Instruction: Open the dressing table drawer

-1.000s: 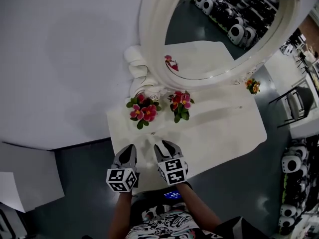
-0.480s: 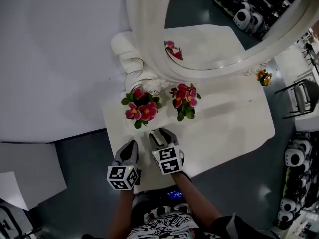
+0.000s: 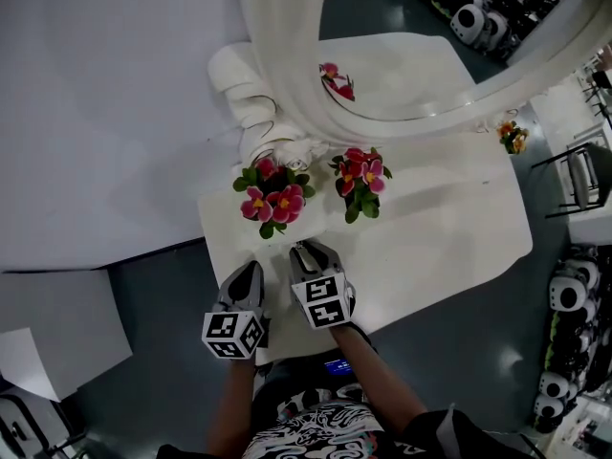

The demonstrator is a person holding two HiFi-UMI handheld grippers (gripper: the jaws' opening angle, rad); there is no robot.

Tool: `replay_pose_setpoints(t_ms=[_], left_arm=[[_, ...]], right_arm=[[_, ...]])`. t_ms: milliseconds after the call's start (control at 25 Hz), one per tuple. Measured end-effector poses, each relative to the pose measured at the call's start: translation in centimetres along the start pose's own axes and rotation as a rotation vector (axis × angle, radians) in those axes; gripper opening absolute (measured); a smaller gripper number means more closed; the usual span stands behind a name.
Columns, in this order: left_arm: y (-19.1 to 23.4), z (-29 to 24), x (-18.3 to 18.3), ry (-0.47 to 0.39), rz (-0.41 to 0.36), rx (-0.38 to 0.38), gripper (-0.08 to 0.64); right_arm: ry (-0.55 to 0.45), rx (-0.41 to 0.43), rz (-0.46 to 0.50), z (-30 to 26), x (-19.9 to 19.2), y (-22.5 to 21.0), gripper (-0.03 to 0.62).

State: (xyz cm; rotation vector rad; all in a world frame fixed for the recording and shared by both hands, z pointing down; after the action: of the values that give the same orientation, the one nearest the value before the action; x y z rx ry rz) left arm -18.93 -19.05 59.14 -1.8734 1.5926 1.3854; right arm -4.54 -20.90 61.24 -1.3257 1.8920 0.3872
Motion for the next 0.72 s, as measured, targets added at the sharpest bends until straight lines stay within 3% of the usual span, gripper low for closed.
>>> replay_pose_setpoints(t_ms=[720], left_arm=[[-1.2, 2.3, -0.6, -0.023, -0.01, -0.03, 0.002]], right_arm=[[0.017, -0.032, -0.029, 3.5, -3.4, 1.8, 0.124]])
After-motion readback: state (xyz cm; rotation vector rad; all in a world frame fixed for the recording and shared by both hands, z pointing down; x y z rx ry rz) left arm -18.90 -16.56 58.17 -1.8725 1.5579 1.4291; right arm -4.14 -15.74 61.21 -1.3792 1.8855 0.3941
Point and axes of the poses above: the fingertips, and each gripper's own axes: z backward along the fingers, y to its left, x out of its top, the point moved 6 cm from there along z, backward along the fingers, and after that the axes turned 5 degrees about x, right-handed, at the moved point
